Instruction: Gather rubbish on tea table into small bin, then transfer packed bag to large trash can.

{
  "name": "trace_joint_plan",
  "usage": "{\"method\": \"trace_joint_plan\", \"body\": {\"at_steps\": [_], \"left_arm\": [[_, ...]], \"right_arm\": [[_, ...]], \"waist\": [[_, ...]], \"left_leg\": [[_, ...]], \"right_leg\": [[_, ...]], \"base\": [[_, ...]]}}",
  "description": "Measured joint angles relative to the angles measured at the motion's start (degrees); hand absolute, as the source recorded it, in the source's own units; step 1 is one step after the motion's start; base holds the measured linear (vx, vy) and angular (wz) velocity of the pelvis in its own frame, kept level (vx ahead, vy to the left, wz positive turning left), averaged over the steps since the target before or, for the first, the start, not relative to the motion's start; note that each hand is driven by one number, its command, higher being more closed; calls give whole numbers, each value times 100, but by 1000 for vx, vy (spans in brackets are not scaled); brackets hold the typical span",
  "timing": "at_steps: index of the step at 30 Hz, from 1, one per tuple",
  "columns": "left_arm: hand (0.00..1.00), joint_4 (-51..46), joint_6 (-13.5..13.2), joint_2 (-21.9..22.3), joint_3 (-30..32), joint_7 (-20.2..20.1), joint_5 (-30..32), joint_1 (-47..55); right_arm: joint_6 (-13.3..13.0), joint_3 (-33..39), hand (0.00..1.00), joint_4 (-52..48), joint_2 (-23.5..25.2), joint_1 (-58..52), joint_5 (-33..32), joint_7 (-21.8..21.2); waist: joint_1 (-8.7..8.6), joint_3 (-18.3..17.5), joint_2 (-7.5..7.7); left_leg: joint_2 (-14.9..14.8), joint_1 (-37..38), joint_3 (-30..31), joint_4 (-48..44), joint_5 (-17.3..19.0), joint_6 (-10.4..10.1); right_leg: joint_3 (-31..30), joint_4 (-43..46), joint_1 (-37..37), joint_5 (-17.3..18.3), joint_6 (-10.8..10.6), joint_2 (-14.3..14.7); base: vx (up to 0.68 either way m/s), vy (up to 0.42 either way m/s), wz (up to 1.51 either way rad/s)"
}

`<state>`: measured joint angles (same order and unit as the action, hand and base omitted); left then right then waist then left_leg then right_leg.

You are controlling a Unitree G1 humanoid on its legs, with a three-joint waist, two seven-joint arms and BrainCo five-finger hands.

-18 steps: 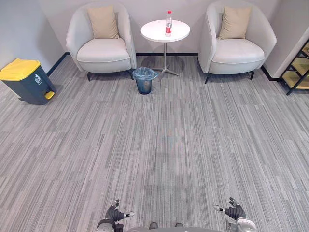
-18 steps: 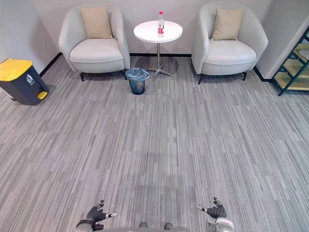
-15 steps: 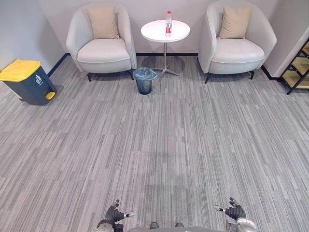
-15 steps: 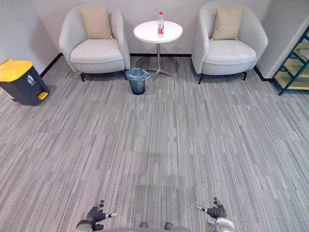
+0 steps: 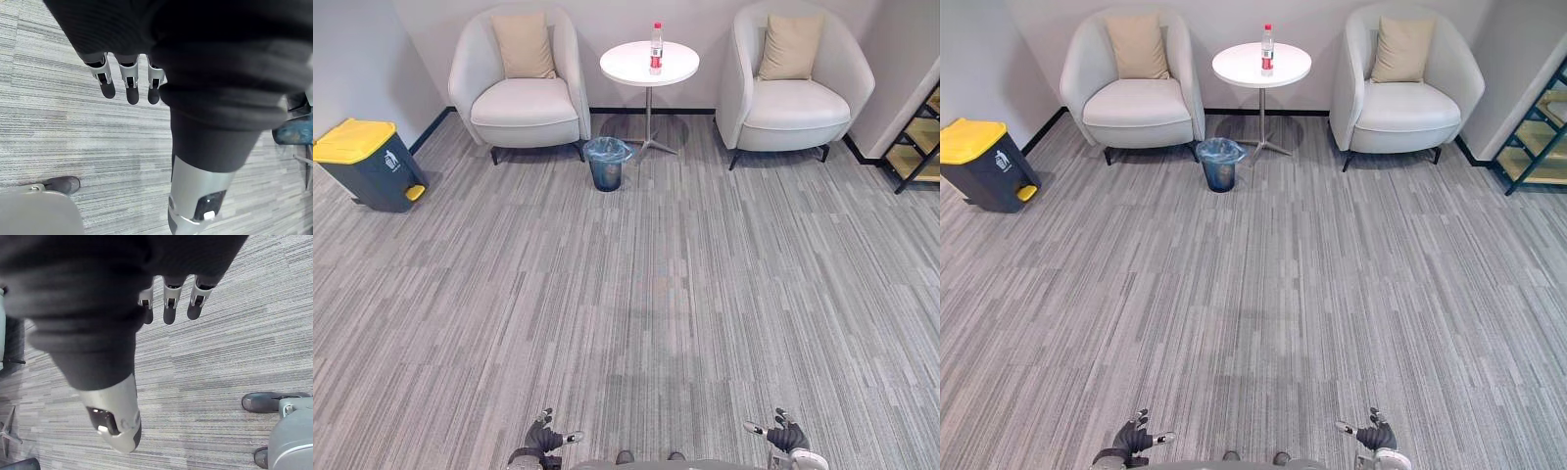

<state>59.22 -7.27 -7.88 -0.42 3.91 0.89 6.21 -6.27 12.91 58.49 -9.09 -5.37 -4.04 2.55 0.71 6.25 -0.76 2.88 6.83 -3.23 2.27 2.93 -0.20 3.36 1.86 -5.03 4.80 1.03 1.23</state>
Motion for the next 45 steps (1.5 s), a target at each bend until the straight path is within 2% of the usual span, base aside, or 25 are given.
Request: {"method": "trace_joint_plan", "body": {"at_steps": [16, 19, 23, 26, 27, 29, 31, 33, 35, 36, 37, 38, 39, 40, 41, 42, 43, 44, 45], "left_arm": [[0, 32, 2, -2, 9, 25, 3, -26], [0, 103, 8, -13, 9, 27, 3, -76], [0, 100, 11, -24, 11, 29, 0, -120], [0, 93, 13, -27, 9, 29, -3, -164], [0, 93, 14, -27, -4, 28, -3, -192], [0, 92, 16, -18, -27, 25, -7, -235], [0, 77, 21, -70, -75, 29, -11, -329], [0, 76, 38, -95, -65, 35, -15, -416], [0, 72, 46, -119, -46, 51, -23, -462], [0, 69, 48, -130, -22, 65, -26, -503], [0, 62, 48, -126, 4, 75, -28, -524], [0, 31, 46, -128, 8, 117, -31, -531], [0, 30, 44, -147, 7, 120, -37, -523], [0, 31, 41, -177, 6, 120, -38, -516], [0, 66, 46, -160, 22, 120, -36, -517], [0, 78, 34, -102, 35, 108, -32, -552], [0, 79, 35, -76, 79, 112, -33, -586], [0, 83, 34, -20, 150, 114, -32, -633], [0, 82, 33, 50, 285, 111, -33, -634]], "right_arm": [[14, 7, 0, 94, 200, 156, -237, 2], [16, 8, 0, 93, 201, 196, -261, 4], [22, 39, 0, 92, 198, 246, -270, 26], [28, 62, 0, 84, 191, 317, -275, 77], [29, 63, 0, 83, 191, 327, -275, 96], [31, 59, 0, 81, 194, 342, -274, 95], [41, 54, 0, 83, 215, 365, -274, 95], [45, 35, 0, 81, 186, 412, -274, 96], [47, 2, 0, 82, 149, 492, -274, 98], [47, -11, 0, 81, 114, 587, -273, 98], [47, -13, 0, 81, 90, 627, -273, 98], [47, -56, 0, 70, 23, 730, -273, 98], [46, -84, 0, 60, -29, 714, -273, 102], [45, -99, 0, 60, -47, 684, -274, 103], [47, -89, 0, 69, -108, 623, -274, 112], [53, -47, 0, 54, -142, 630, -275, 118], [53, -24, 0, 51, -140, 643, -276, 114], [55, 37, 0, 73, -128, 663, -280, 112], [58, 53, 0, 86, -116, 654, -295, 113]], "waist": [[10, 37, 27], [12, 51, 31], [21, 111, 30], [18, 166, -8], [14, 196, -19], [13, 223, -42], [2, 364, 31], [1, 462, 14], [-37, 495, -19], [-57, 556, -112], [-94, 577, -122], [-168, 649, -230], [-182, 639, -201], [-182, 614, -114], [-209, 636, -68], [-238, 604, -165], [-292, 604, -169], [-293, 609, -195], [-292, 617, -231]], "left_leg": [[-30, -16, -181, -2, 21, 0], [-61, -146, -309, -86, 128, 69], [-119, -457, -503, -555, 462, 98], [-138, -649, -641, -1065, 848, 160], [-119, -689, -657, -1246, 1018, 194], [-77, -648, -665, -1371, 1180, 244], [42, -332, -597, -1435, 1288, 389], [56, -117, -476, -1412, 1386, 418], [-33, 45, -417, -1281, 1413, 368], [-144, 143, -402, -1208, 1428, 340], [-221, 188, -392, -1196, 1453, 296], [-387, 294, -364, -1151, 1503, 189], [-428, 408, -335, -1091, 1527, 64], [-393, 477, -305, -1088, 1559, -28], [-439, 644, -180, -1103, 1681, -217], [-597, 597, -121, -1300, 1644, -330], [-648, 518, -104, -1472, 1591, -419], [-757, 321, -93, -2052, 1462, -635], [-870, 51, -58, -2844, 1289, -783]], "right_leg": [[-149, -7, 58, -24, -31, 32], [-255, 2, 186, -18, -40, 66], [-445, 143, 400, 34, -55, 90], [-549, 910, 761, 473, -193, 69], [-530, 1379, 917, 729, -381, 18], [-405, 2502, 1352, 978, -712, -65], [-112, 4175, 1985, 1073, -730, -312], [165, 4673, 2282, 1301, -645, -477], [383, 4444, 2537, 1371, -541, -510], [504, 4070, 2712, 1352, -514, -461], [532, 3826, 2786, 1313, -465, -406], [596, 3238, 2915, 1097, -413, -292], [567, 2434, 2914, 571, -397, -233], [494, 2082, 2908, 216, -359, -277], [516, 2225, 2897, -376, 167, -328], [669, 2444, 2927, -101, 243, -297], [726, 2494, 2909, 6, 303, -295], [780, 2466, 2741, 158, 463, -215], [836, 2279, 2456, 225, 502, -118]], "base": [[-4, 0, -4], [-2, 6, -22], [58, 17, -28], [105, 42, -23], [76, 60, -15], [94, 70, -1], [259, 59, 19], [293, 22, 22], [319, -23, 22], [258, -57, 11], [262, -72, 16], [375, -111, 18], [405, -123, 21], [548, -185, 29], [491, -211, 35], [498, -230, 38], [476, -248, 27], [505, -259, 19], [498, -257, 21]]}}
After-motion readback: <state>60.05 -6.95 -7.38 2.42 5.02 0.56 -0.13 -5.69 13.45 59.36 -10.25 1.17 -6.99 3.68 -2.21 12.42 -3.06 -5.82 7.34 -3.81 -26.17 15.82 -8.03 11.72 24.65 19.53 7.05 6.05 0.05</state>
